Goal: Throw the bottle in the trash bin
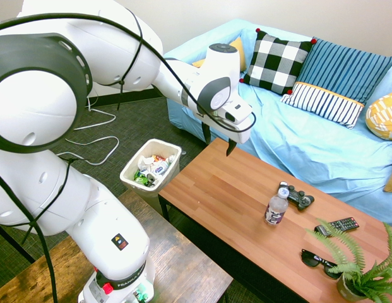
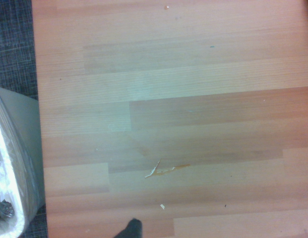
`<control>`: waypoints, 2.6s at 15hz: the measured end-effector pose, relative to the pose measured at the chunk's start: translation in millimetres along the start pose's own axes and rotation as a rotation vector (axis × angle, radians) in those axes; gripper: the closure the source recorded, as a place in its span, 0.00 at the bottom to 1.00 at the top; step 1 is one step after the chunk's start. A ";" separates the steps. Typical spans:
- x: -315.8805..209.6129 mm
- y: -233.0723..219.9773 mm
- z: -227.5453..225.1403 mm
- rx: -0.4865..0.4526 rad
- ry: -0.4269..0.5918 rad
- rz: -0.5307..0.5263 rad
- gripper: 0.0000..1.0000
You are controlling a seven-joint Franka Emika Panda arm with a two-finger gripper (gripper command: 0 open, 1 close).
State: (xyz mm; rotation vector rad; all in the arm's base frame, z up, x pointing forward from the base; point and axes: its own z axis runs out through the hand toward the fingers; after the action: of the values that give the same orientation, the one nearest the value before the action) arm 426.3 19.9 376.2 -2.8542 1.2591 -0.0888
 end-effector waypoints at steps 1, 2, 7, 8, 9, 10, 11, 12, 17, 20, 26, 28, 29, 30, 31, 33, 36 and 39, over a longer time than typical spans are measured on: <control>0.4 -0.5 0.0 0.000 0.000 0.000 0.00; 0.9 -0.1 0.4 -0.001 -0.001 0.001 0.00; 63.8 39.4 -30.4 0.005 0.094 0.135 0.00; 79.9 51.4 -32.0 -0.005 0.113 0.175 0.00; 94.5 61.5 -29.1 -0.014 0.126 0.211 0.00; 108.0 68.7 -21.0 -0.024 0.130 0.245 0.00; 119.5 71.4 -10.7 -0.033 0.130 0.273 0.00; 129.6 71.4 1.1 -0.046 0.128 0.302 0.00; 179.8 81.4 58.9 -0.115 0.110 0.427 0.00; 195.4 83.2 84.1 -0.148 0.097 0.453 0.00; 212.1 80.7 127.3 -0.196 0.060 0.478 1.00; 216.2 78.4 129.8 -0.194 0.060 0.483 1.00; 217.1 78.3 129.8 -0.192 0.059 0.486 1.00; 217.6 79.1 129.7 -0.191 0.057 0.488 1.00; 218.3 80.5 129.6 -0.190 0.056 0.488 1.00; 219.7 83.2 129.4 -0.186 0.051 0.491 1.00; 221.7 87.7 130.0 -0.187 0.047 0.492 1.00; 222.2 89.4 131.7 -0.183 0.037 0.486 1.00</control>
State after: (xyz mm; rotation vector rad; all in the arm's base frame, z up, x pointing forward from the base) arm 517.9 -205.0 250.7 -2.5953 2.0189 -0.0169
